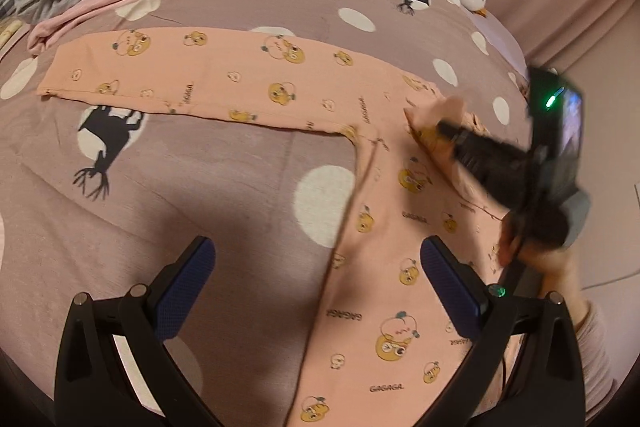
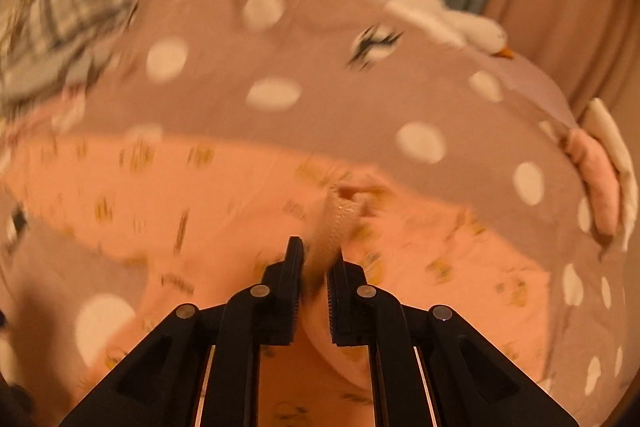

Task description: Fold small clothes

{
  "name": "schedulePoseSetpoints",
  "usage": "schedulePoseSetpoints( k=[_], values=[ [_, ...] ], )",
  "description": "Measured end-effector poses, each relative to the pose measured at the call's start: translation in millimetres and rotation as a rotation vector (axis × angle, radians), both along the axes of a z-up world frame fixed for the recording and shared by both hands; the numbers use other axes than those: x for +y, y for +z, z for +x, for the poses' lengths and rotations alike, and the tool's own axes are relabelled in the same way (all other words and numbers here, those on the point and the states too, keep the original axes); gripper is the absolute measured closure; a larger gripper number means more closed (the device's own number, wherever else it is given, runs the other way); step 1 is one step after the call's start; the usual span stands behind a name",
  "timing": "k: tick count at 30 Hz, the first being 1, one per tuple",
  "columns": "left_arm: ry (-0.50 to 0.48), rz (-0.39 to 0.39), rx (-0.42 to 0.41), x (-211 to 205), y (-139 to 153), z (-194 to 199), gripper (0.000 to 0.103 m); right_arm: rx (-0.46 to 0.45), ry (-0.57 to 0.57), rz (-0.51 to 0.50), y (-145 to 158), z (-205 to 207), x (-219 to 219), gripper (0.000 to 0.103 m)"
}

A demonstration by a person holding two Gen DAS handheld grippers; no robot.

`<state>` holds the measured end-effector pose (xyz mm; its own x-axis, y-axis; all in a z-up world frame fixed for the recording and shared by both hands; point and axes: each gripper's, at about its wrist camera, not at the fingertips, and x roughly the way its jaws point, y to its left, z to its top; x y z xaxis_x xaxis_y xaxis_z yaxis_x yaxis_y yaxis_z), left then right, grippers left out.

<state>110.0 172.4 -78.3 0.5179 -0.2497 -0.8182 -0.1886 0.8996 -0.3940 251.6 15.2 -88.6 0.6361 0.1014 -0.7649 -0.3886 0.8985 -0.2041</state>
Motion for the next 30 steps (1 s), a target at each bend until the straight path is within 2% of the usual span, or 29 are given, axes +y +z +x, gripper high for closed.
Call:
schedulePoseSetpoints(
  k=[2,3,4,6,7,8,10,11,13,17,19,21,24,26,28,30],
  values=[
    [0.016,-0.015,-0.006,5,1,3,0.000,0.038,0.035,-0.011,-14,-2,6,0.087],
    [0.023,-0.024,-0.011,7,1,4,0.000,0.051,0.046,-0.011,-16,-3,5,0.072],
    [0.030,-0.031,-0.015,8,2,6,0.000,0.077,0.085,0.020,-16,-6,4,0.061],
    [0.036,-0.044,-0.026,8,5,10,0.000,0.094,0.139,0.108,-8,-14,7,0.057],
    [0.036,-0.053,-0.033,7,7,13,0.000,0.115,0.183,0.191,2,-21,-3,0.055],
    [0.034,-0.062,-0.040,6,8,17,0.000,0.127,0.202,0.233,7,-24,-8,0.053],
    [0.026,-0.083,-0.057,1,12,25,0.000,0.152,0.239,0.403,24,-33,-37,0.045],
    [0.017,-0.093,-0.062,-3,14,31,0.001,0.149,0.235,0.442,24,-40,-40,0.044],
    [-0.007,-0.118,-0.069,-14,17,45,0.001,0.132,0.176,0.527,29,-47,-75,0.044],
    [-0.078,-0.161,-0.080,-40,22,74,0.001,0.144,-0.035,0.545,12,-31,-138,0.044],
    [-0.136,-0.218,-0.090,-59,22,93,0.002,0.179,-0.142,0.586,-3,-22,-170,0.048],
    [-0.170,-0.265,-0.090,-72,20,108,0.005,0.176,-0.178,0.621,-6,-20,-186,0.052],
    [-0.210,-0.322,-0.072,-92,10,133,0.019,0.162,-0.226,0.666,-11,-16,-201,0.058],
    [-0.224,-0.343,-0.052,-101,0,147,0.034,0.161,-0.239,0.684,-14,-15,-202,0.059],
    [-0.208,-0.324,-0.033,-105,-13,159,0.040,0.159,-0.240,0.693,-16,-15,-202,0.059],
    [-0.181,-0.287,-0.016,-104,-23,167,0.041,0.163,-0.243,0.698,-19,-16,-206,0.060]
  ],
)
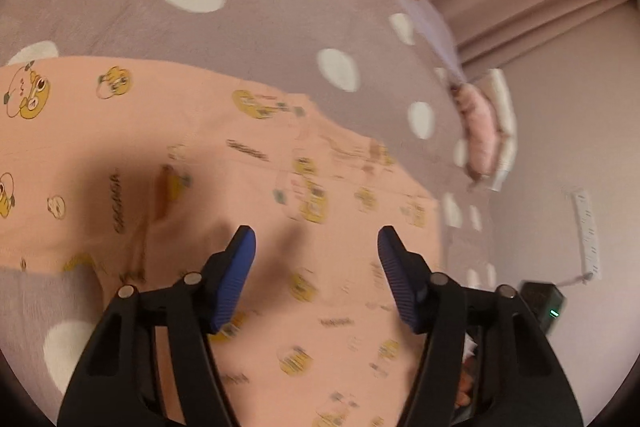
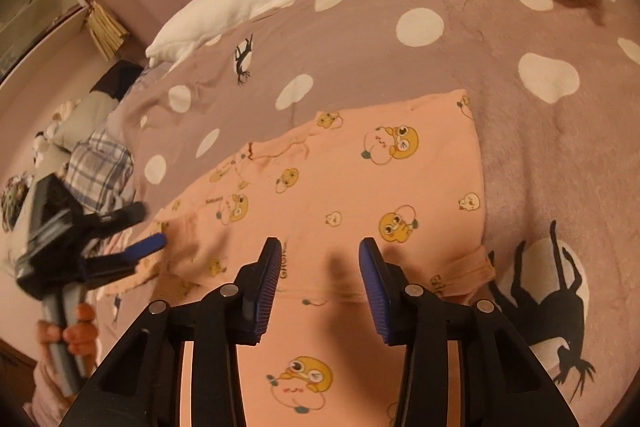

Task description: Fold small clothes

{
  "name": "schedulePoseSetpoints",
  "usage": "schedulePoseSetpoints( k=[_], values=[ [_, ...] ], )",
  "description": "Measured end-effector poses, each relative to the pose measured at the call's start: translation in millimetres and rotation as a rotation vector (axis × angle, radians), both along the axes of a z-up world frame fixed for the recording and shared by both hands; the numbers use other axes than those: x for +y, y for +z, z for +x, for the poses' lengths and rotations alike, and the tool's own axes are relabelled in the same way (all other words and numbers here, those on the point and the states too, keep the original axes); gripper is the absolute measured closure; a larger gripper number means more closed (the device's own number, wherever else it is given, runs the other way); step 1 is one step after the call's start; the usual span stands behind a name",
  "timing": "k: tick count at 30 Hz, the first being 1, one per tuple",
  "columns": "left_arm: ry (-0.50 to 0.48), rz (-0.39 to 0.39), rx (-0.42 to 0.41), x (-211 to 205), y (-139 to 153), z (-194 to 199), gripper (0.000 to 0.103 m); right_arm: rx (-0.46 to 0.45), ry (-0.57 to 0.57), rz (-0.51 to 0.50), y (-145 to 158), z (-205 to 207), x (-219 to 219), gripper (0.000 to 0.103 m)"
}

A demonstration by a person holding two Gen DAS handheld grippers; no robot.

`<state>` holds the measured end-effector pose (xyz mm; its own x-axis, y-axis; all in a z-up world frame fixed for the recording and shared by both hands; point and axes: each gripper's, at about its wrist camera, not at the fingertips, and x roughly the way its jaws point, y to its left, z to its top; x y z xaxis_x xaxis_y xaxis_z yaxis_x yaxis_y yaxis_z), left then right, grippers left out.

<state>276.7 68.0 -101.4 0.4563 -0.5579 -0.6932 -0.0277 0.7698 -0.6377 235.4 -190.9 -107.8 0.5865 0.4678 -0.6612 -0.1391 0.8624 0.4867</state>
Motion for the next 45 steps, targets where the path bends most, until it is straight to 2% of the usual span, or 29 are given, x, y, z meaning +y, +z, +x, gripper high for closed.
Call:
schedulePoseSetpoints(
  k=[3,4,5,7,9,10,12,13,14,19,22,26,29,34,40,42,45],
  values=[
    [0.049,0.071,0.035,11,-19,5,0.043,0.020,-0.020,-0.001,-8,-2,-17,0.060],
    [0.067,0.100,0.035,16,-23,6,0.055,0.030,-0.035,-0.012,-12,0,-19,0.060],
    [0.085,0.122,0.031,22,-27,6,0.070,0.038,-0.050,-0.029,-15,-3,-28,0.060],
    [0.103,0.077,0.046,36,-32,8,0.076,0.049,-0.077,-0.063,-19,-4,-37,0.060],
    [0.111,0.004,0.059,51,-33,5,0.074,0.051,-0.092,-0.051,-20,-9,-46,0.060],
    [0.112,0.001,0.053,55,-29,2,0.067,0.052,-0.102,-0.033,-19,-13,-49,0.060],
    [0.123,0.012,0.014,67,-16,-11,0.041,0.044,-0.115,-0.004,-12,-20,-54,0.060],
    [0.142,0.020,-0.004,75,-10,-20,0.021,0.036,-0.120,-0.003,-9,-24,-54,0.060],
    [0.172,0.015,-0.030,87,-3,-31,0.017,0.026,-0.122,-0.001,-6,-28,-55,0.060],
    [0.286,-0.048,-0.037,147,1,-76,0.017,-0.026,-0.103,0.044,12,-57,-52,0.059],
    [0.385,-0.054,-0.026,188,-5,-106,0.017,-0.030,-0.104,0.067,14,-70,-46,0.056],
    [0.514,-0.115,0.002,239,-19,-140,0.017,-0.024,-0.097,0.132,12,-83,-39,0.056],
    [0.602,-0.163,-0.004,271,-25,-158,0.017,-0.016,-0.090,0.134,13,-92,-31,0.055],
    [0.716,-0.240,-0.029,310,-36,-160,0.017,-0.013,-0.069,0.108,16,-102,-16,0.055],
    [0.793,-0.269,-0.046,346,-38,-142,0.019,0.003,-0.061,0.072,15,-105,-5,0.055],
    [0.800,-0.255,-0.045,350,-37,-136,0.022,0.009,-0.063,0.062,14,-105,-3,0.055],
    [0.820,-0.202,-0.013,355,-36,-130,0.045,0.019,-0.069,0.047,12,-103,-1,0.055]
  ],
)
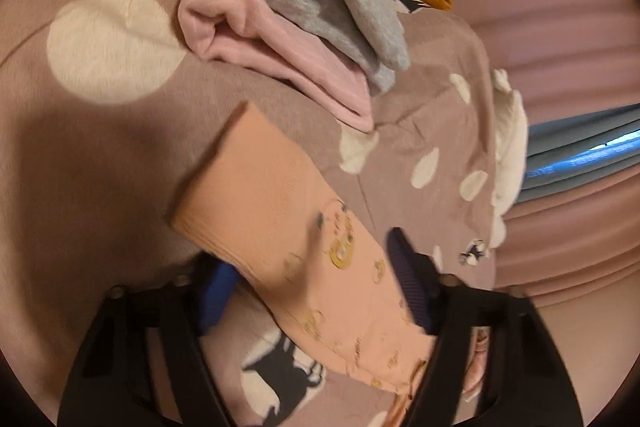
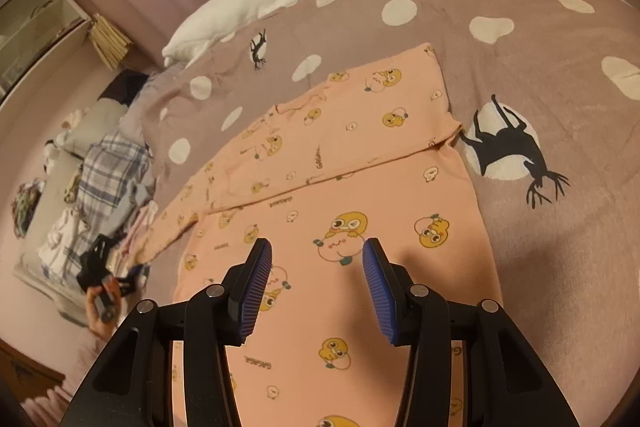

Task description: Fold small clothes

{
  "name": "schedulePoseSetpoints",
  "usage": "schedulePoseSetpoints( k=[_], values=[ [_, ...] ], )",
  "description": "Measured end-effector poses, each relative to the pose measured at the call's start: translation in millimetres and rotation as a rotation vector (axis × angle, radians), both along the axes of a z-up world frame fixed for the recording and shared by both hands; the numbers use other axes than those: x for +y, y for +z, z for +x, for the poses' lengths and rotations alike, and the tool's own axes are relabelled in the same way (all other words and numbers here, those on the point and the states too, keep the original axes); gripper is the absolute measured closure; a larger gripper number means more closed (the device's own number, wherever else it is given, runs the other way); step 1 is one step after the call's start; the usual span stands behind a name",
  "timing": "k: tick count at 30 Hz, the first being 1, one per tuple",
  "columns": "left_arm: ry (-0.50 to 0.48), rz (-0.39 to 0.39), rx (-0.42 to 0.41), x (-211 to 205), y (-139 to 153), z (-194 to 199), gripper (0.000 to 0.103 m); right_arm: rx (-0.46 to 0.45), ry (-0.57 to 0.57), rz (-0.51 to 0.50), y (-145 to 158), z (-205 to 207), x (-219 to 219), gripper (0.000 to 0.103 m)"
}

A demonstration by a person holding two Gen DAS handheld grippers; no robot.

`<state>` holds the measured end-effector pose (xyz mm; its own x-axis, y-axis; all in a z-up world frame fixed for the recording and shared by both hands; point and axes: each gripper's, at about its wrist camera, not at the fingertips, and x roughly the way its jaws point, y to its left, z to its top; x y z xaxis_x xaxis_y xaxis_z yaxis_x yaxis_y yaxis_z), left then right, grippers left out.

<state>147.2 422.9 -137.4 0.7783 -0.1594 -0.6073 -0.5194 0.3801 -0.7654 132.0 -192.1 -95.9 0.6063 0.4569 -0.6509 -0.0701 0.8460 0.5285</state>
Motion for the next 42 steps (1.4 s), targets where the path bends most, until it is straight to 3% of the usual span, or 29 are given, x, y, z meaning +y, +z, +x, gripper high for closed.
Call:
schedulePoseSetpoints(
  k=[2,3,8,18,27,31,36,39,41,42],
  values=[
    [0.010,0.013,0.041,3,-2,0,0.080,0.005,-0.004,-0.002,-1,0,1,0.055],
    [0.011,0.022,0.070,4,-3,1,0.087,0.004,-0.005,-0.004,-1,-1,2,0.055],
    [-0.020,0.112,0.101,-5,14,-5,0.096,0.001,0.002,-0.003,-1,-4,3,0.055],
    [-0.255,0.308,-0.057,-91,107,22,0.096,0.006,0.000,0.026,-7,-12,-1,0.055],
    [-0.529,0.398,-0.139,-239,144,68,0.096,-0.026,-0.020,0.056,-6,-26,-17,0.055],
    [-0.652,0.420,-0.141,-307,138,79,0.096,-0.027,-0.045,0.073,-9,-31,-30,0.055],
    [-0.806,0.458,-0.071,-383,104,90,0.095,-0.016,-0.081,0.089,-15,-36,-43,0.055],
    [-0.899,0.456,0.005,-413,75,94,0.080,0.002,-0.094,0.101,-20,-37,-48,0.055],
    [-0.958,0.467,0.046,-427,61,95,0.057,0.008,-0.094,0.108,-22,-38,-50,0.055],
    [-0.969,0.477,0.059,-429,57,93,0.051,0.012,-0.094,0.113,-23,-37,-50,0.054]
  ],
)
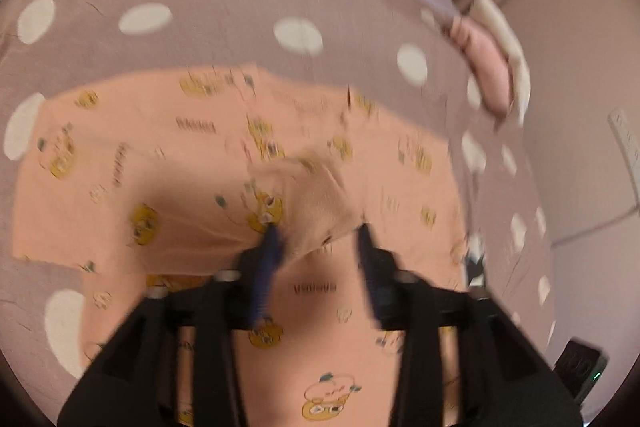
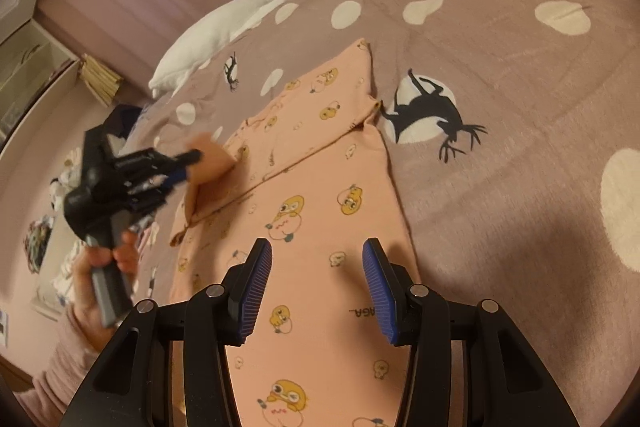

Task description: Fold small clothes

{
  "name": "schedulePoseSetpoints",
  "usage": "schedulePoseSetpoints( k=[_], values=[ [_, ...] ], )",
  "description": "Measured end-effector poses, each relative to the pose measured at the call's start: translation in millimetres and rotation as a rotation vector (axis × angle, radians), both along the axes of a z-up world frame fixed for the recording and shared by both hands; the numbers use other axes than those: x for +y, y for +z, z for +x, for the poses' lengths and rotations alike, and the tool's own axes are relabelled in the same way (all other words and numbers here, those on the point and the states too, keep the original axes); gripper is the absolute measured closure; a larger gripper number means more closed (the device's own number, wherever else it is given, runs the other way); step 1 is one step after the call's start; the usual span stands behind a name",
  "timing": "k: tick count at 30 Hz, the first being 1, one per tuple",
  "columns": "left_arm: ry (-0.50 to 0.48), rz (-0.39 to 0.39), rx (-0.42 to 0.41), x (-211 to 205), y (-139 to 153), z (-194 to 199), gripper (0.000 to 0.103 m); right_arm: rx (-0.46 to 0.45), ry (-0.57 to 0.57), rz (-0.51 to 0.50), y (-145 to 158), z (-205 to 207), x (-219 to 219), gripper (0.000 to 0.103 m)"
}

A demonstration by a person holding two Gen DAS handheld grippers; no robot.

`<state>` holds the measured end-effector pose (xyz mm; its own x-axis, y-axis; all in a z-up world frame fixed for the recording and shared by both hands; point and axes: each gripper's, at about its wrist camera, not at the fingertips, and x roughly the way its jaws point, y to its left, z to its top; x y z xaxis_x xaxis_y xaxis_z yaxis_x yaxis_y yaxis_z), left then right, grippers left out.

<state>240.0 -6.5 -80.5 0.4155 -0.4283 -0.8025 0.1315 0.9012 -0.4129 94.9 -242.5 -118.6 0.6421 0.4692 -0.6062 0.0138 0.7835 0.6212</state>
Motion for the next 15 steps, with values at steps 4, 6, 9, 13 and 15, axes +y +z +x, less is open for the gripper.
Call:
schedulePoseSetpoints(
  k=[4,6,9,13,15],
  values=[
    [-0.018,-0.014,-0.030,17,2,-17,0.039,-0.001,0.018,0.021,2,5,4,0.050],
    [-0.002,-0.023,-0.055,35,6,-30,0.031,-0.006,0.036,0.028,4,10,8,0.050],
    [0.050,-0.013,-0.089,70,8,-54,0.028,-0.012,0.091,0.043,7,27,24,0.050],
    [0.138,0.015,-0.085,116,-1,-86,0.028,0.000,0.164,0.023,7,60,56,0.050],
    [0.182,0.028,-0.075,135,-7,-101,0.028,0.002,0.198,0.008,8,75,72,0.050]
  ],
)
